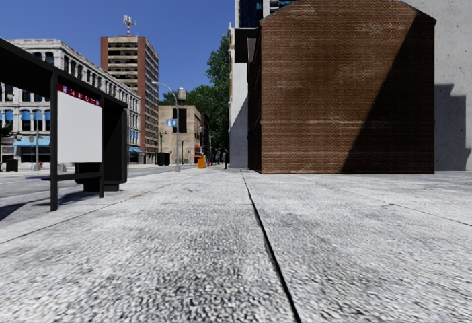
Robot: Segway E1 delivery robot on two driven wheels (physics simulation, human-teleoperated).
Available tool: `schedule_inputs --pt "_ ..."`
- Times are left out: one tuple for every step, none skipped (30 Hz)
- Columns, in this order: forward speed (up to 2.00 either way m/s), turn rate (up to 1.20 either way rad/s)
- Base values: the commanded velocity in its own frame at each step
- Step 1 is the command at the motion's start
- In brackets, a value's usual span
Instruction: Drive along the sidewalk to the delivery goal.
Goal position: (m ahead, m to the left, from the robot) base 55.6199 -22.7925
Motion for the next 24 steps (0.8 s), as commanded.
schedule_inputs --pt "2.0 0.0" --pt "2.0 0.0" --pt "2.0 0.0" --pt "2.0 0.0" --pt "2.0 0.0" --pt "2.0 0.0" --pt "2.0 0.0" --pt "2.0 0.0" --pt "2.0 0.0" --pt "2.0 0.0" --pt "2.0 0.0" --pt "2.0 0.0" --pt "2.0 0.0" --pt "2.0 0.0" --pt "2.0 0.0" --pt "2.0 0.0" --pt "2.0 0.0" --pt "2.0 0.0" --pt "2.0 0.0" --pt "2.0 0.0" --pt "2.0 0.0" --pt "2.0 0.0" --pt "2.0 0.0" --pt "2.0 0.0"
